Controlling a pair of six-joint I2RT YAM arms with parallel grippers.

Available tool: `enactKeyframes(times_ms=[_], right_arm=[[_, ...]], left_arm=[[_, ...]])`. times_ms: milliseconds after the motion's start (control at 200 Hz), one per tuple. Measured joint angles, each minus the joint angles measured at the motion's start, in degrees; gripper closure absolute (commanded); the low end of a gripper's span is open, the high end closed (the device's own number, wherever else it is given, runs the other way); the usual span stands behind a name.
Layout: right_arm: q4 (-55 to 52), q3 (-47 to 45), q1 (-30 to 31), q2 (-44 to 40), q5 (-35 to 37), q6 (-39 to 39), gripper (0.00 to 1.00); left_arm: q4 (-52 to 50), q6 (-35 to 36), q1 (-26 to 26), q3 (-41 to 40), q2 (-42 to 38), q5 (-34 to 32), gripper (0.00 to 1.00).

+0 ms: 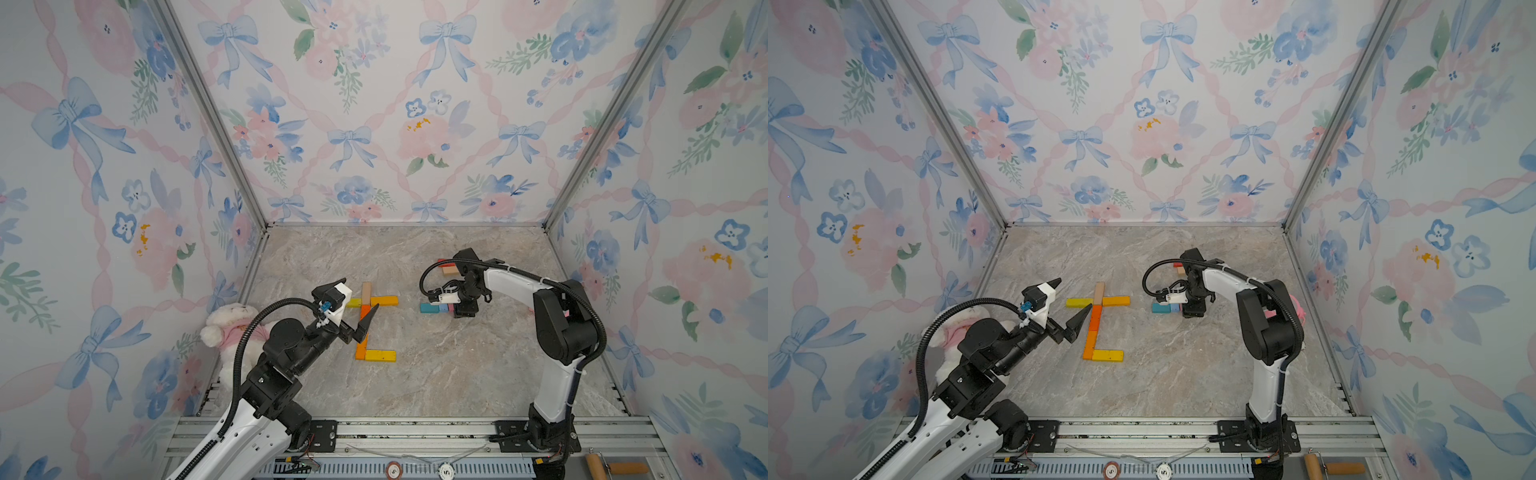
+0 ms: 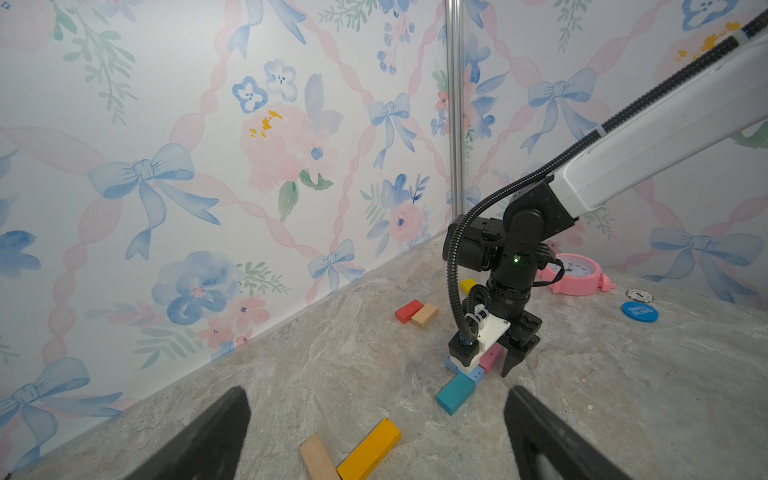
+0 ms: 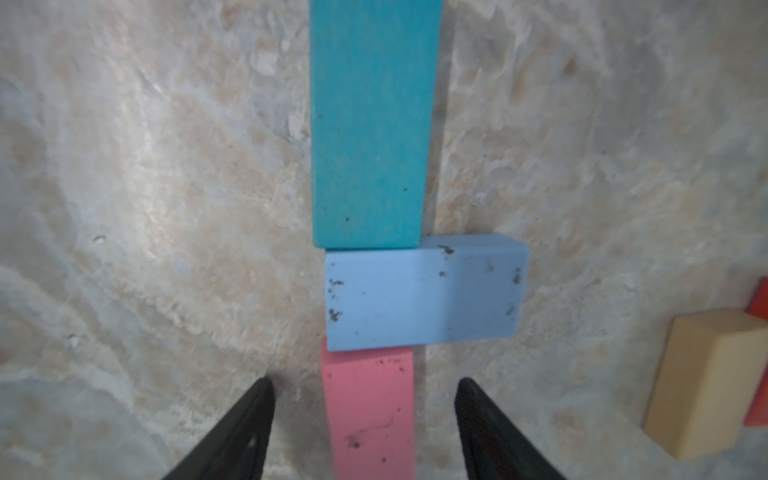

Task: Assemble the letter t with building blocks
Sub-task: Assemble the building block at the center of the board.

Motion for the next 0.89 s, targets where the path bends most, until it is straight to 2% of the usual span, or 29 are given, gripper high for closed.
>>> enactKeyframes(times_ms=[415, 730, 895], right_arm=[[2.64, 0.07, -0.44, -1.36, -1.81, 4.37, 0.27], [4.48, -1.38, -2.29, -14.27, -6.88, 9.03, 0.26], [9.79, -3.91, -4.15, -21.16, -7.76, 17.59, 0.32]], left_arm=[[0.02, 0.0, 0.0, 0.0, 0.0, 0.0, 0.02], [0.02, 0.0, 0.0, 0.0, 0.0, 0.0, 0.02], [0.02, 0.0, 0.0, 0.0, 0.0, 0.0, 0.02]])
